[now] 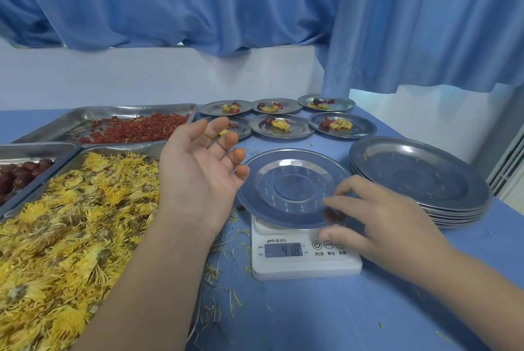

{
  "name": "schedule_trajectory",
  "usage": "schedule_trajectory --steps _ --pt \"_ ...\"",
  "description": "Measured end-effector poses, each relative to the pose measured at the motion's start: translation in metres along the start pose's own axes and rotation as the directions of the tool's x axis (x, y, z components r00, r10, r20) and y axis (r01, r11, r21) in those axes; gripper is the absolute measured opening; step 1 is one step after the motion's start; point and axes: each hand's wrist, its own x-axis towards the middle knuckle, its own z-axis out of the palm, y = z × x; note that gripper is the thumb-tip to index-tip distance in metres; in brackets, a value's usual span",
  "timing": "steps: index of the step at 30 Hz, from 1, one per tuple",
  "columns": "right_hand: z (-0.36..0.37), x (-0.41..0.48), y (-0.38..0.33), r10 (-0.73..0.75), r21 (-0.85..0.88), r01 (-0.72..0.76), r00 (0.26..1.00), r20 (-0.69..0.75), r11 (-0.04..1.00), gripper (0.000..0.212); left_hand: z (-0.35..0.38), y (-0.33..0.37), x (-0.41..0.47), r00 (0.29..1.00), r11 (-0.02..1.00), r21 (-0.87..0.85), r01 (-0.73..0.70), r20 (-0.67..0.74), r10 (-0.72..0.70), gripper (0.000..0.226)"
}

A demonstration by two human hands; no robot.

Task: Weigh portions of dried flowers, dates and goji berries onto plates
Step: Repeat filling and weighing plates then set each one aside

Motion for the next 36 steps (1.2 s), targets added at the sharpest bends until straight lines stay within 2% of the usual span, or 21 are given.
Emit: schedule_trajectory --steps 3,7,11,15,28,33,36 --pt "-0.011 -0.003 0.006 0.001 0.113 -0.004 1.0 0.03 0.994 0.053 -0.001 0.0 0.0 1.0 1.0 0.008 -0.001 0.004 0.001 0.024" --pt "-0.031 -0.006 0.015 -0.042 0.284 0.007 0.992 0.12 0.959 0.03 -0.001 -0.001 0.001 1.0 1.0 0.023 0.003 0.003 -0.003 0.024" --pt "-0.03 -0.009 0.015 -0.064 0.287 -0.038 0.939 0.337 0.957 0.045 -0.001 -0.002 0.001 1.0 0.998 0.053 0.024 0.005 -0.024 0.023" --pt "-0.022 -0.011 0.015 -0.069 0.259 -0.042 0.911 0.407 0.965 0.053 -0.002 -0.002 0.002 1.0 0.998 0.064 0.026 0.014 -0.027 0.024" --pt "-0.016 -0.011 0.011 0.023 0.32 -0.169 0.91 0.414 0.932 0.046 -0.002 -0.002 0.001 1.0 0.998 0.055 0.02 0.021 -0.021 0.024" --pt "-0.012 -0.012 0.009 0.014 0.356 -0.146 0.938 0.347 0.923 0.041 -0.001 -0.002 -0.001 0.999 0.998 0.054 0.023 0.027 -0.025 0.023" --pt "-0.008 -0.012 0.008 -0.042 0.338 -0.042 0.97 0.238 0.94 0.037 0.0 -0.002 -0.001 0.999 0.997 0.068 0.023 0.031 -0.025 0.023"
